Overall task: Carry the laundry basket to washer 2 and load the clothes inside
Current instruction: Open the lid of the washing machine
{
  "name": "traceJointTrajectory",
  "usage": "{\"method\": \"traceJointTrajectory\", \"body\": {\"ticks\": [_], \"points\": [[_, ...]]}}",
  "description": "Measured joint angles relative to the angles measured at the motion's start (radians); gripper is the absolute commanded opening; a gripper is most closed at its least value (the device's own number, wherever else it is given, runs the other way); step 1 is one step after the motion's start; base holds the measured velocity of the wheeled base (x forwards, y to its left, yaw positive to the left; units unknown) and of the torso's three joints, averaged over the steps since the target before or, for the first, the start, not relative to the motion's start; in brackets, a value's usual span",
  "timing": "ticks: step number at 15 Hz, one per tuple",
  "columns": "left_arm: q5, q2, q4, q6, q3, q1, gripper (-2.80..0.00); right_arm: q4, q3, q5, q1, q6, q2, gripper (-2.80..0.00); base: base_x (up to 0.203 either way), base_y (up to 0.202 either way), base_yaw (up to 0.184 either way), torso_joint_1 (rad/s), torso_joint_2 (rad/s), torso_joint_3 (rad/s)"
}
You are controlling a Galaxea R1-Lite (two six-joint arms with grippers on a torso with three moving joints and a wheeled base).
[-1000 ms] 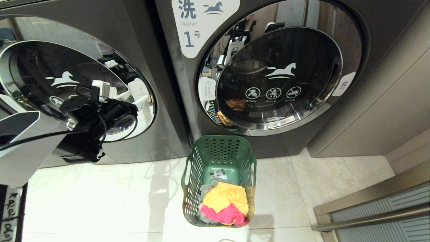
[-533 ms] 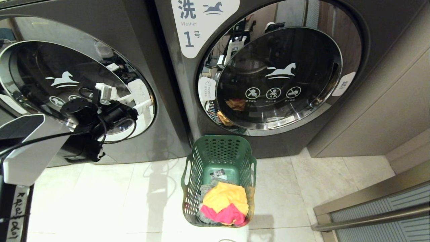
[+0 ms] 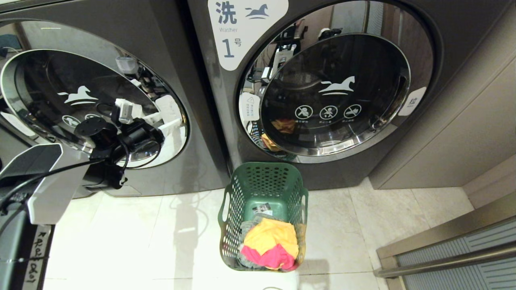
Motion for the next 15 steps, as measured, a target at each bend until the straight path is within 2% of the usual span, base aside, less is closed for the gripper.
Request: {"method": "traceJointTrajectory", "body": {"ticks": [4,8,15], "points": [[-0.045,0.027,-0.005,-0.009,-0.038,0.013,0.00,0.000,0.000,0.000,0.000,0.000,0.000,-2.80,0.000,0.000,0.000,0.000,0.00,0.000],[-0.037,0.027,-0.006,0.001,-0.033,0.013,0.00,0.000,0.000,0.000,0.000,0.000,0.000,-2.80,0.000,0.000,0.000,0.000,0.00,0.000],[-0.021,-0.034,-0.044,0.017,0.103,0.010,0.00,0.000,0.000,0.000,-0.001,0.000,0.000,-2.80,0.000,0.000,0.000,0.000,0.00,0.000]]}}
